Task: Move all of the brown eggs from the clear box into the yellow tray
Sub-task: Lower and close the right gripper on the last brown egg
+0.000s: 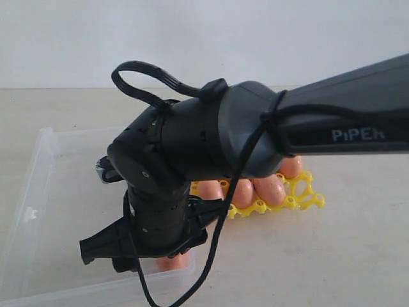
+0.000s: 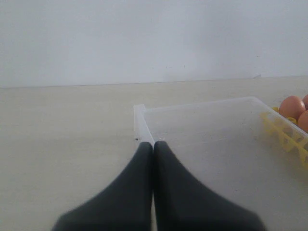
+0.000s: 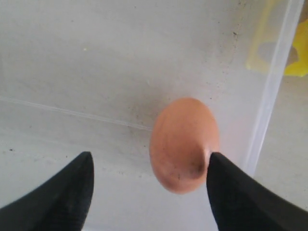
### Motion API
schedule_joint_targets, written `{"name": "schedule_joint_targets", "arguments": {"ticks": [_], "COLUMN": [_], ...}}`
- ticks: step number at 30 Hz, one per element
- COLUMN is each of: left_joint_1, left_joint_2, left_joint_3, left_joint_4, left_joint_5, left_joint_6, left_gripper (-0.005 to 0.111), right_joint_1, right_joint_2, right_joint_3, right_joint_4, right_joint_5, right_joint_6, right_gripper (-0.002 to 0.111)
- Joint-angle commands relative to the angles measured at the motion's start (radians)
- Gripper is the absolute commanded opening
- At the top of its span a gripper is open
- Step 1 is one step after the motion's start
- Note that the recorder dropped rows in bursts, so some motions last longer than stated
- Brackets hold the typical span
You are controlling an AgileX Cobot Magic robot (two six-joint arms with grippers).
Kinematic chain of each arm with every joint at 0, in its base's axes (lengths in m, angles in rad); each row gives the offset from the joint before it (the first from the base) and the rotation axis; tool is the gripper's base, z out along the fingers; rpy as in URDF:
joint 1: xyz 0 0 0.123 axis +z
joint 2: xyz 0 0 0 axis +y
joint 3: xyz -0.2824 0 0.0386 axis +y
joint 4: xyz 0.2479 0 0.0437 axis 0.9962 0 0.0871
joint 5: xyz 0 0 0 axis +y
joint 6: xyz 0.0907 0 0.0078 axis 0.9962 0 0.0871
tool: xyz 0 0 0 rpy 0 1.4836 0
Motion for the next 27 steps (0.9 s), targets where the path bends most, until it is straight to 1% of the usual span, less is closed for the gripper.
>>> {"name": "schedule_joint_targets", "arguments": {"ticks": [1,16,27], "left_joint_1": [-0.004,-0.004,-0.004], "left_joint_2": [-0.003,-0.003,-0.003], "left_joint_3": [-0.003,-0.003,-0.003], "left_joint_4": [-0.005,-0.005,-0.005], "left_joint_5": [0.000,0.000,-0.001], "left_joint_6": [0.001,0.001,0.001], "left_gripper": [-0.004,-0.004,-0.004], "right_joint_1": [0.003,0.003,0.003], "right_joint_2": [0.011,0.065,0.067], "right_joint_3": [-0.005,-0.005,-0.005], "right_joint_4": [-0.031,-0.040,-0.041], "right_joint_5": [-0.007,-0.005,-0.040], "right_joint_6": [-0.009,-0.043,-0.069], "right_gripper": [0.064,0.064,0.063]}}
